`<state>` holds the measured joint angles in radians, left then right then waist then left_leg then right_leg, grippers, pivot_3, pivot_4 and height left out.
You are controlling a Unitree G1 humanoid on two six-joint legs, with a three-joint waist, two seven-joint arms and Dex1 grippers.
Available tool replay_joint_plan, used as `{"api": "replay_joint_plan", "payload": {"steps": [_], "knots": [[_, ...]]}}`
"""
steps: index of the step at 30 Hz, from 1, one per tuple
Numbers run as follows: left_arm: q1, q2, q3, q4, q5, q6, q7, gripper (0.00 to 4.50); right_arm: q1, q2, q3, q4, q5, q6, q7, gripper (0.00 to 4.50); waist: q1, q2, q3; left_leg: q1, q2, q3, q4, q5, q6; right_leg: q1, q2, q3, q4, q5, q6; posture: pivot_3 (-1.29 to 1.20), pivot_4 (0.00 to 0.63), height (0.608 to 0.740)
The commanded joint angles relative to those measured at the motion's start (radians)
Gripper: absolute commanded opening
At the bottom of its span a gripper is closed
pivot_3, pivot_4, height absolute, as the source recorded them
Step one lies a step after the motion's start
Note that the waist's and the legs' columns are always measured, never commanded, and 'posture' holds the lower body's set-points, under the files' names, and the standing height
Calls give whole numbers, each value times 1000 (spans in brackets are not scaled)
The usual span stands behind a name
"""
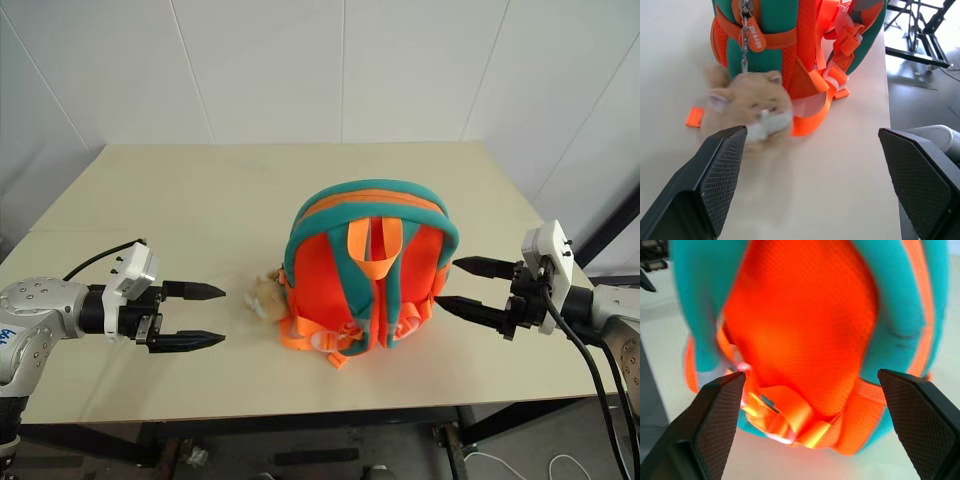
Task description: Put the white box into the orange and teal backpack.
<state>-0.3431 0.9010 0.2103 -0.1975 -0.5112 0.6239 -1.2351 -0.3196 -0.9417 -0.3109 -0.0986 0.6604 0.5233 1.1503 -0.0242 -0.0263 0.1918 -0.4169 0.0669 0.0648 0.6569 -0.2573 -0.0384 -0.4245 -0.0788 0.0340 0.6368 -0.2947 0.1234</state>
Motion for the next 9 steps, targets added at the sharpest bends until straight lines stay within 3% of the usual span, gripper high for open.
{"api": "replay_joint_plan", "payload": {"steps": [1,9], "knots": [[36,23,49,-13,-6,-56,4,4500,-52,3,48,70,-64,-96,49,4481,-4,0,0,0,0,0,0,0,0,0,0,0,0,0,0,0,150,740],[52,26,62,-19,-5,-106,47,4500,-105,2,86,147,-102,-136,86,4481,-3,0,0,0,0,1,-5,0,0,-1,0,0,-2,0,0,0,150,740]]}}
